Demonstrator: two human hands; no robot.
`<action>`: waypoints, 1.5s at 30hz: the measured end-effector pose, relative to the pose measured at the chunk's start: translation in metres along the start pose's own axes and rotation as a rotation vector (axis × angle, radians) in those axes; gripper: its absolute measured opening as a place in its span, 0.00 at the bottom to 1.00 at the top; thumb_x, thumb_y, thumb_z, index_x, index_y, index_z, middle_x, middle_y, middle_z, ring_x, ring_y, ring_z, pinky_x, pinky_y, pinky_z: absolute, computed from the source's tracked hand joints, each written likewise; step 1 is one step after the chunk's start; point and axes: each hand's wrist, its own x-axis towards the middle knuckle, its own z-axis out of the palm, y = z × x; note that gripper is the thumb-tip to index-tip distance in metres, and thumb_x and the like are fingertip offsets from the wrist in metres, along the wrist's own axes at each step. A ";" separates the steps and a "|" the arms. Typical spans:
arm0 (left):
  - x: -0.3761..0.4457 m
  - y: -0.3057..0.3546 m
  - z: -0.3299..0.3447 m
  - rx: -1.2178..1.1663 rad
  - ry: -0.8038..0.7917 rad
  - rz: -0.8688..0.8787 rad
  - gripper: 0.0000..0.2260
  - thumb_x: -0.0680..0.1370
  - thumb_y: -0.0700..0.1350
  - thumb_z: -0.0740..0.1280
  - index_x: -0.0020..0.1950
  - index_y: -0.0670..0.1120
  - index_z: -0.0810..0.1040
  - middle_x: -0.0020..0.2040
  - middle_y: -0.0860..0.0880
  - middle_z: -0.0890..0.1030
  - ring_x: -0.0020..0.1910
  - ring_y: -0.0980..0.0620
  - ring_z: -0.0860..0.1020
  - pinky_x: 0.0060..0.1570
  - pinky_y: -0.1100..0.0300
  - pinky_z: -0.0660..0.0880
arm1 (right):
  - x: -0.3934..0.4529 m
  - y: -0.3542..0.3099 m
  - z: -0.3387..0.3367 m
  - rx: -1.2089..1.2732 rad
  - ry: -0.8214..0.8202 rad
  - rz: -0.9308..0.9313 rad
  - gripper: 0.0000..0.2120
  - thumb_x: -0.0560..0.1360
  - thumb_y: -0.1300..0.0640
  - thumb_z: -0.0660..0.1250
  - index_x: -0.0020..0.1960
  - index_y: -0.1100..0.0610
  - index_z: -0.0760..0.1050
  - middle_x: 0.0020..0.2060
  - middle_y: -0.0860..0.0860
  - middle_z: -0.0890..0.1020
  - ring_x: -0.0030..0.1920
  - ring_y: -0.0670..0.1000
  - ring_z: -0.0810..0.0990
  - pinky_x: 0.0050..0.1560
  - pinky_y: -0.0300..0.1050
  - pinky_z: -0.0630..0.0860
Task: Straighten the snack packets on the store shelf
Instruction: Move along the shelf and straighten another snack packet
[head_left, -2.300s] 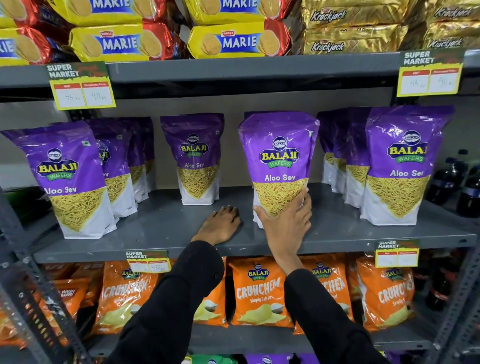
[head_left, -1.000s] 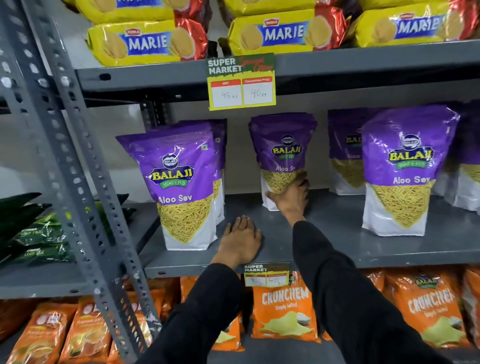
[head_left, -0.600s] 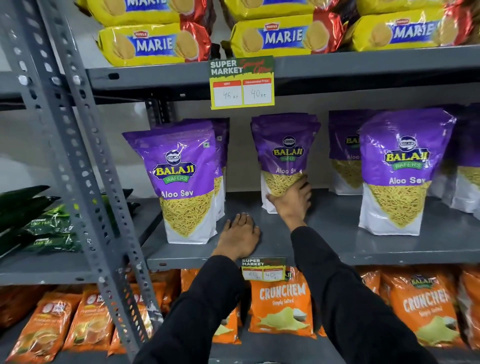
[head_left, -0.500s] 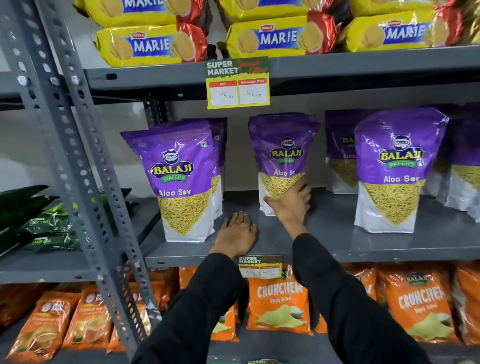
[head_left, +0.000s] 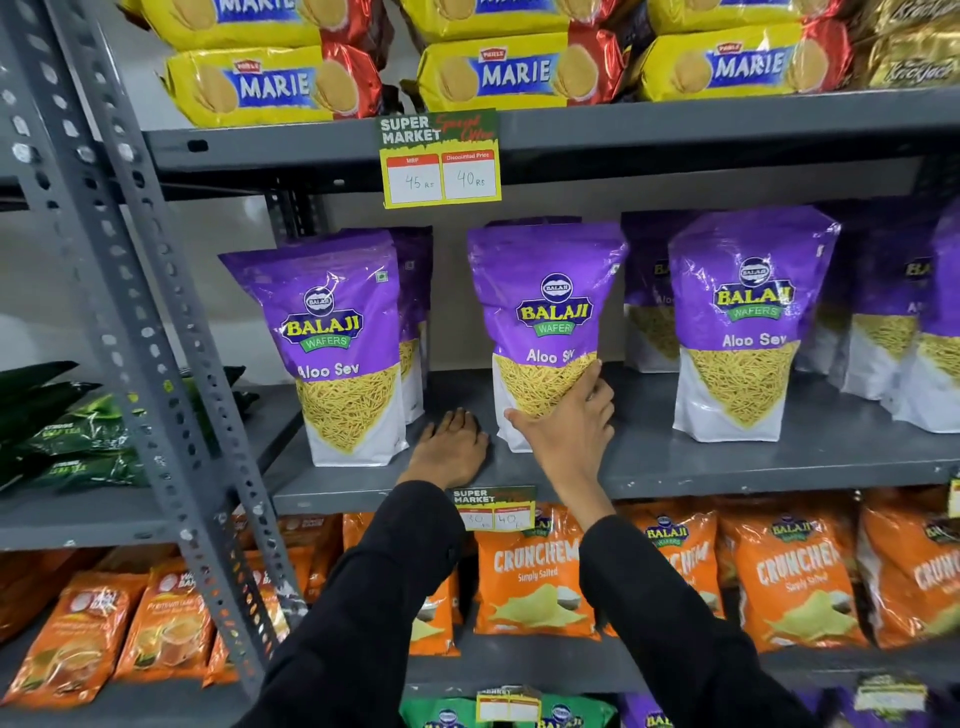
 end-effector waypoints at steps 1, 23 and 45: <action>0.000 0.000 0.000 -0.001 -0.001 -0.002 0.27 0.85 0.53 0.47 0.82 0.42 0.55 0.84 0.45 0.55 0.83 0.46 0.53 0.80 0.44 0.51 | -0.003 0.001 -0.003 -0.001 0.001 -0.004 0.63 0.61 0.36 0.80 0.81 0.58 0.47 0.72 0.61 0.64 0.71 0.64 0.67 0.66 0.64 0.69; -0.005 0.000 -0.003 0.011 0.002 0.024 0.26 0.85 0.53 0.47 0.81 0.42 0.57 0.84 0.44 0.56 0.83 0.47 0.53 0.80 0.43 0.52 | -0.036 0.006 -0.028 -0.005 0.031 -0.045 0.61 0.62 0.32 0.78 0.81 0.55 0.48 0.73 0.58 0.64 0.73 0.61 0.66 0.66 0.63 0.70; -0.003 0.002 -0.004 0.012 -0.024 0.004 0.27 0.85 0.53 0.46 0.83 0.44 0.54 0.84 0.46 0.53 0.84 0.49 0.50 0.81 0.45 0.47 | -0.049 0.033 -0.038 0.264 -0.030 -0.078 0.57 0.65 0.27 0.72 0.81 0.51 0.49 0.76 0.52 0.61 0.76 0.55 0.65 0.71 0.59 0.71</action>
